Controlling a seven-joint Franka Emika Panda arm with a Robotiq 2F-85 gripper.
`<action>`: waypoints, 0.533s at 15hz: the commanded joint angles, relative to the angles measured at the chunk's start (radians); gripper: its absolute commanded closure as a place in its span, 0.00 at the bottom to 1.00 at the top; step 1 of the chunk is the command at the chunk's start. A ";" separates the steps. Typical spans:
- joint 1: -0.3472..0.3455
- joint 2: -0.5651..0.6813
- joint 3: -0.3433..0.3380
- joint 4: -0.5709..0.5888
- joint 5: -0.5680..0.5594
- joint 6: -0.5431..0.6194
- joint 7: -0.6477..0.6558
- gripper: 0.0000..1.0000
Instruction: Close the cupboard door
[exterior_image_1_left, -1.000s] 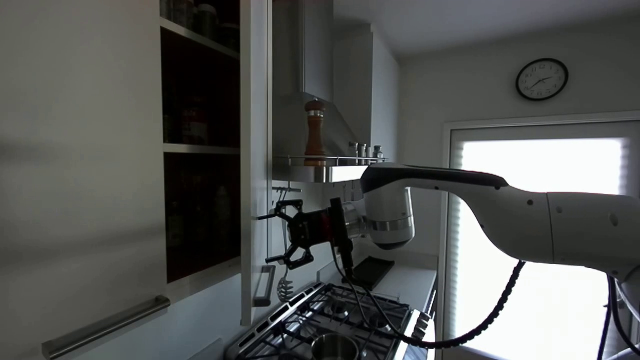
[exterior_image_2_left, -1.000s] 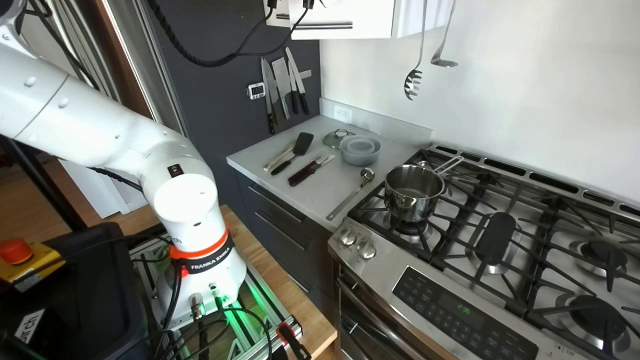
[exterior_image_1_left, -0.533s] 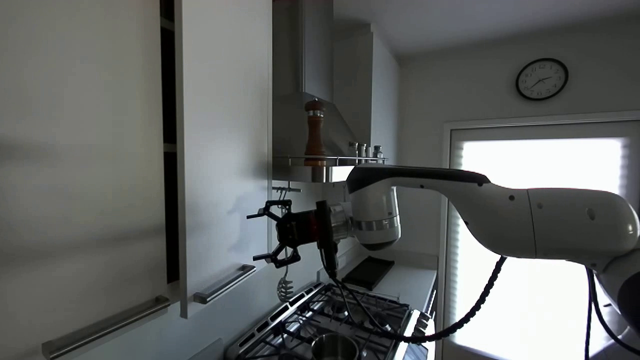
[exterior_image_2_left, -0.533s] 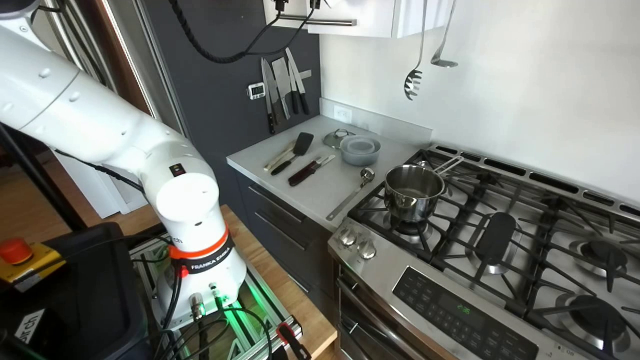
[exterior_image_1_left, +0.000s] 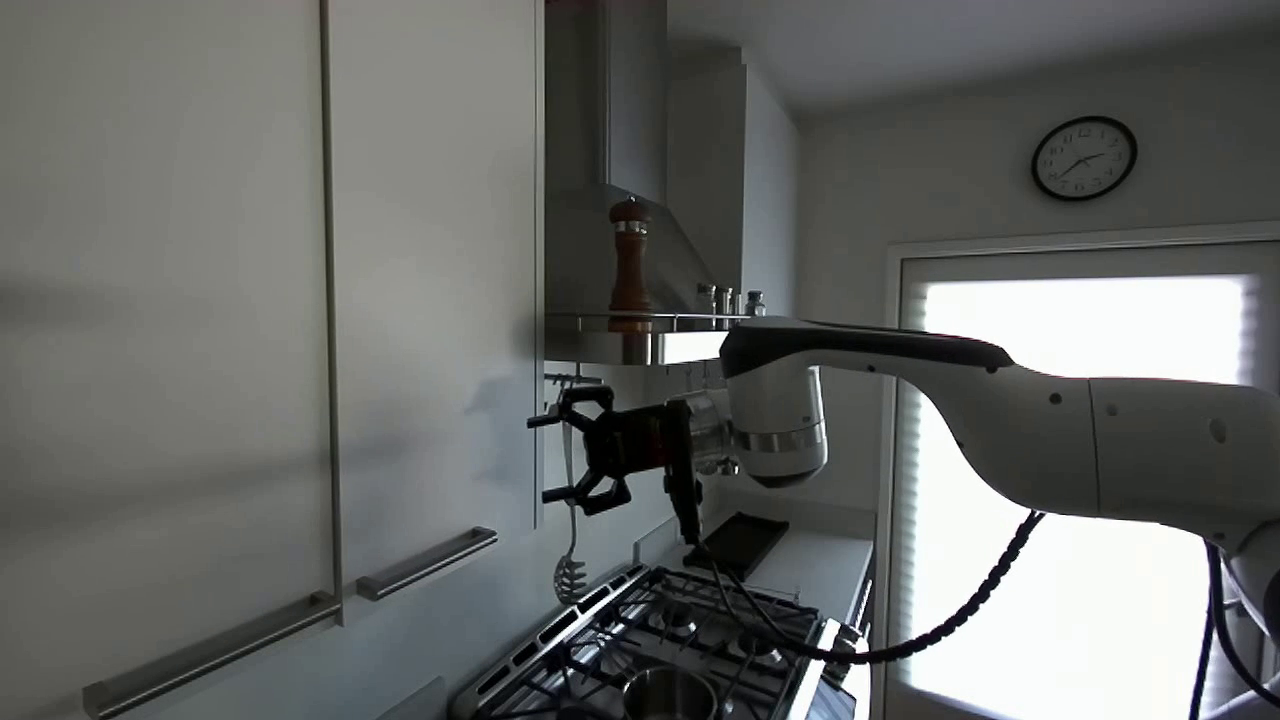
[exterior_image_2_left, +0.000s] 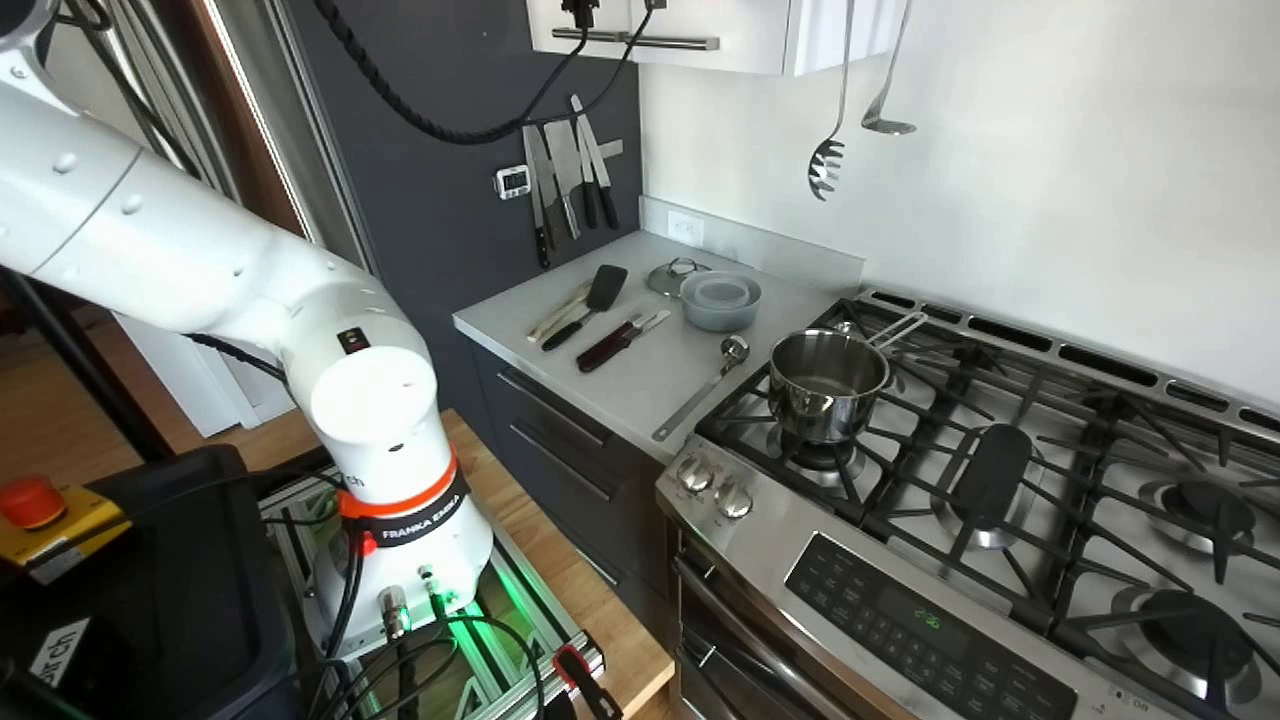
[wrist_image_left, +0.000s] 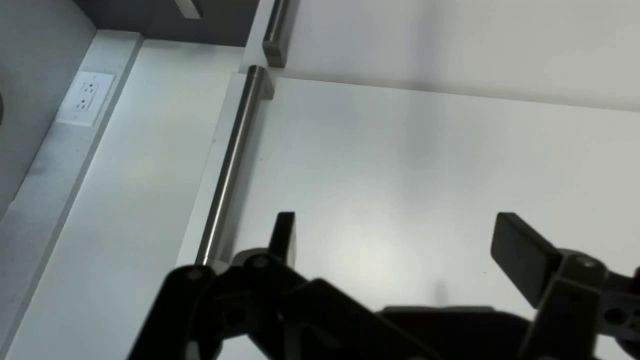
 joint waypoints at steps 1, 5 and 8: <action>-0.026 -0.091 -0.029 -0.064 -0.184 -0.058 -0.041 0.00; -0.039 -0.172 -0.067 -0.092 -0.356 -0.080 -0.107 0.00; -0.041 -0.251 -0.111 -0.114 -0.482 -0.123 -0.139 0.00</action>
